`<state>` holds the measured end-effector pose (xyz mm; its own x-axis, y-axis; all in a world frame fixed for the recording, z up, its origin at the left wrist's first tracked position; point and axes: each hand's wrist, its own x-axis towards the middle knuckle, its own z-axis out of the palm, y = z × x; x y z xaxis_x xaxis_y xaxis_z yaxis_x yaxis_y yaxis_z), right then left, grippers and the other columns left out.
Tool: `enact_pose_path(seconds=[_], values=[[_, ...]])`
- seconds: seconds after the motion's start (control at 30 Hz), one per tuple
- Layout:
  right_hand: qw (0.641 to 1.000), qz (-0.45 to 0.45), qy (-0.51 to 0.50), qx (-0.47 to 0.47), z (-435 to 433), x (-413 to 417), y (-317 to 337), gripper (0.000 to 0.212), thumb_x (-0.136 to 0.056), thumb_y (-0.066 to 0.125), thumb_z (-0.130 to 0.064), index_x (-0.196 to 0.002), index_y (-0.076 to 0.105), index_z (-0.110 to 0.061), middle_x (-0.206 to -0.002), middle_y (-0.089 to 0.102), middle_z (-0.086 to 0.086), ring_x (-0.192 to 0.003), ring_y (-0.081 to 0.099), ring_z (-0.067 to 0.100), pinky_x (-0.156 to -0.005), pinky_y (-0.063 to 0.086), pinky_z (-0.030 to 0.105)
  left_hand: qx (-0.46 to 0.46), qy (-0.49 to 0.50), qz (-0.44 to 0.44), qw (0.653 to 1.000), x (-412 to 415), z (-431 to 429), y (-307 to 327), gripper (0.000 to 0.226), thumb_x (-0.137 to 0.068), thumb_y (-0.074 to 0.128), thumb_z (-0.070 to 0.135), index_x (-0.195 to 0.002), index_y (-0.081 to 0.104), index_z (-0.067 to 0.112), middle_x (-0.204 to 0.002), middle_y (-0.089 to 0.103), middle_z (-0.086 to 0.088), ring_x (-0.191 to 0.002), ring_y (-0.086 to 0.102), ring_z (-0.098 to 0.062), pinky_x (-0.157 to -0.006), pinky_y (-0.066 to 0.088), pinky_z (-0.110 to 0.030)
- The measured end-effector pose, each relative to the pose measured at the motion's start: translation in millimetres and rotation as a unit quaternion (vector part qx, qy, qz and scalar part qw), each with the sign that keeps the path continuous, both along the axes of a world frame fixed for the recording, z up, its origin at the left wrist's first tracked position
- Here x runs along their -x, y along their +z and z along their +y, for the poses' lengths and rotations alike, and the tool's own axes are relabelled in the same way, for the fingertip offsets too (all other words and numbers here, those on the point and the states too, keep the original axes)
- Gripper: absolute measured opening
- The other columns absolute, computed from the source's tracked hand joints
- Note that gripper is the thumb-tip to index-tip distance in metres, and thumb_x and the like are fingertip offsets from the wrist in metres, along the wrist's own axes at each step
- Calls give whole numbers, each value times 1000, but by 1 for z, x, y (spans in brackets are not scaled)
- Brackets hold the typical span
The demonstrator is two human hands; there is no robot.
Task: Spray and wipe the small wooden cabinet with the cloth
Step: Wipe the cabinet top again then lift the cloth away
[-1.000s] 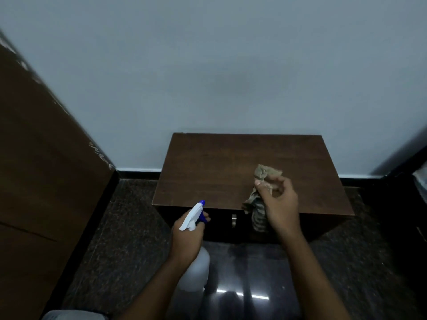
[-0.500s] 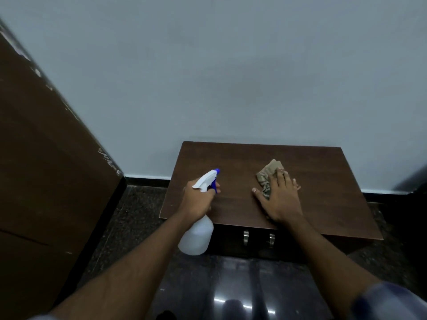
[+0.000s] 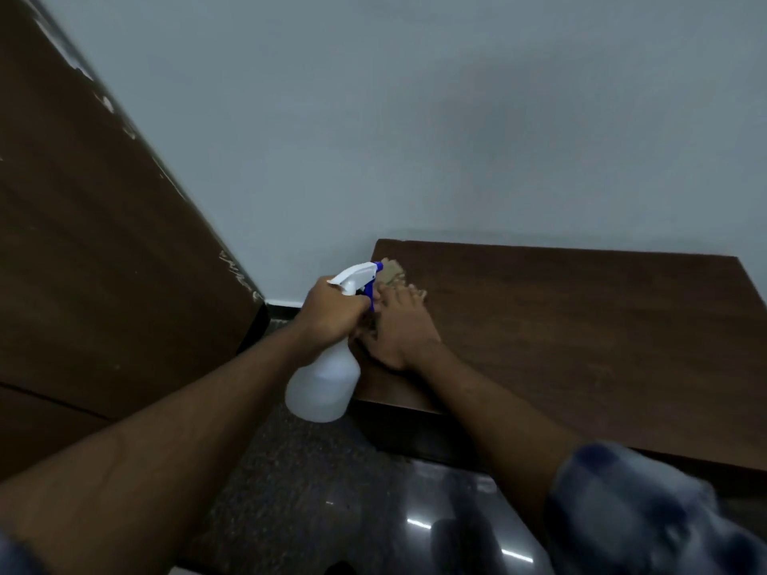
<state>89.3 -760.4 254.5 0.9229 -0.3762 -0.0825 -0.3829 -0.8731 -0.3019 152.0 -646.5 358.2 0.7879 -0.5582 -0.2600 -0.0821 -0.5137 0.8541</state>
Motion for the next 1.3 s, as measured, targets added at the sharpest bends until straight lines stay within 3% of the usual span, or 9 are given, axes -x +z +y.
enact_pose_path(seconds=[0.13, 0.23, 0.37, 0.47, 0.7, 0.87, 1.07, 1.23, 1.3], values=[[1000, 4, 3, 13, -47, -41, 2, 61, -105, 29, -47, -161, 21, -27, -170, 12, 7, -156, 5, 31, -125, 3, 54, -13, -31, -31, 999, -12, -14, 15, 45, -79, 58, -4, -110, 75, 24, -69, 65, -9, -46, 54, -17, -55, 47, -30], [999, -17, -33, 12, -88, -29, 3, 55, -104, 32, -42, -158, 30, -32, -168, 20, 4, -155, 13, 28, -125, 7, 53, -13, -51, -37, 998, -11, -31, 18, 36, -81, 57, -6, -93, 75, 23, -68, 73, -3, -53, 58, -24, -57, 49, -33], [996, -32, -71, 32, -139, 52, -3, 61, -100, 34, -50, -157, 35, -27, -164, 30, 4, -153, 22, 26, -125, 12, 49, -8, -85, -45, 995, 3, -58, 13, 31, -84, 59, -6, -106, 76, 8, -97, 79, -11, -71, 66, -22, -58, 52, -30], [987, -29, -149, 60, -194, 136, -3, 65, -96, 35, -56, -154, 39, -26, -159, 39, 5, -148, 30, 26, -123, 20, 49, 5, -105, -42, 994, 26, -82, 10, 31, -87, 59, -7, -111, 73, 7, -97, 77, -10, -60, 64, -8, -48, 51, -21], [944, -2, -323, 72, -293, 290, -8, 66, -100, 38, -56, -154, 40, -18, -159, 37, 16, -147, 32, 35, -121, 25, 52, 33, -149, -19, 988, 82, -120, 15, 30, -88, 58, -7, -109, 75, 6, -98, 78, -13, -54, 65, -1, -48, 53, -21], [915, -18, -396, 70, -246, 330, -17, 76, -93, 28, -61, -151, 44, -15, -154, 42, 18, -142, 37, 37, -116, 34, 53, 47, -147, 16, 988, 110, -113, 18, 32, -88, 55, -7, -111, 74, 7, -100, 78, -14, -53, 64, -2, -47, 51, -22], [890, -19, -448, 79, -152, 351, -20, 64, -99, 42, -50, -152, 40, -14, -156, 39, 21, -145, 32, 41, -120, 23, 57, 34, -139, 38, 989, 121, -66, 16, 23, -87, 59, -3, -97, 77, 6, -98, 79, -11, -44, 59, -7, -46, 49, -23], [903, -10, -426, 59, -89, 291, -12, 68, -98, 41, -56, -153, 40, -16, -159, 36, 20, -146, 29, 42, -122, 18, 57, 30, -113, 35, 993, 113, -15, 13, 21, -87, 60, -2, -97, 77, 6, -95, 79, -9, -45, 58, -7, -49, 50, -24], [920, -11, -389, 51, -65, 249, -8, 71, -97, 38, -60, -154, 38, -17, -160, 34, 19, -146, 28, 42, -122, 17, 56, 35, -85, 38, 995, 106, 6, 11, 20, -86, 63, -2, -95, 78, 8, -95, 80, -9, -56, 64, -13, -50, 51, -26]])
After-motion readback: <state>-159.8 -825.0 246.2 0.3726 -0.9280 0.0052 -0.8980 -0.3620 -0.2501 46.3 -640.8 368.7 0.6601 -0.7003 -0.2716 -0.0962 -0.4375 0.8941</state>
